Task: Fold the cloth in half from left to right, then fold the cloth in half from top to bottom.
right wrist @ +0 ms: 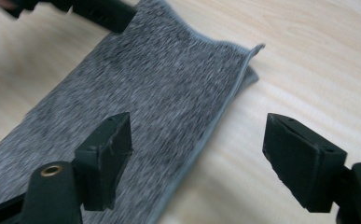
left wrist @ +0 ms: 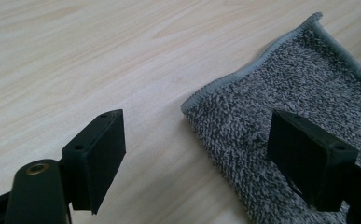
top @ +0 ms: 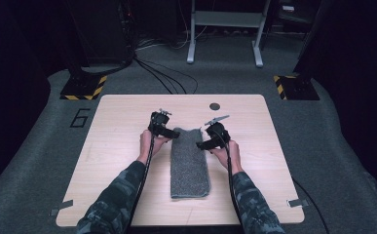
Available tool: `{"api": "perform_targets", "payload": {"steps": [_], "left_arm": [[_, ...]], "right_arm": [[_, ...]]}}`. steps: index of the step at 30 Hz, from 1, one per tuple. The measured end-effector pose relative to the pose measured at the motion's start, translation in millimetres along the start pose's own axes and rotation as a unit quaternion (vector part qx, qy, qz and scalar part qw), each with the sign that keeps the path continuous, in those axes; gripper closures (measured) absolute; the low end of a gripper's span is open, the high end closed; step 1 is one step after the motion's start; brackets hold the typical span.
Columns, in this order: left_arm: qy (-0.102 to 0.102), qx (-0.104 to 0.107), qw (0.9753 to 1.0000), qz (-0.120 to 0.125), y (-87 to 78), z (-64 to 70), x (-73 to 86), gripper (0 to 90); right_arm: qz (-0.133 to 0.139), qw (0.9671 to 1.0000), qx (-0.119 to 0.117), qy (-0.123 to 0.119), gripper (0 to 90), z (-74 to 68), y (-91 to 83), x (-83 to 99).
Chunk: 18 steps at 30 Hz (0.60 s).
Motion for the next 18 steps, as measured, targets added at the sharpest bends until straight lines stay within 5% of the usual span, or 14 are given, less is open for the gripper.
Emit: {"api": "perform_targets", "payload": {"steps": [7,18], "left_arm": [[-0.008,0.000,1.0000,0.000,7.4,-3.6,1.5,22.8],[0.014,0.011,0.9997,-0.016,14.0,0.9,4.1,40.0]], "right_arm": [[-0.013,0.9997,0.013,0.014,32.3,14.4,26.2,-14.6],[-0.043,0.9978,0.036,0.037,41.6,27.2,57.2,-24.1]]}}
Point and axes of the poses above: each handheld gripper's, and its own axes: y roughly forward along the jaws, x roughly out of its underside, z roughly to its right, the point moved 2 cm from there along y, roughly forward along the jaws, and after that the axes turned 7 degrees about -y, right-handed, at the moved point
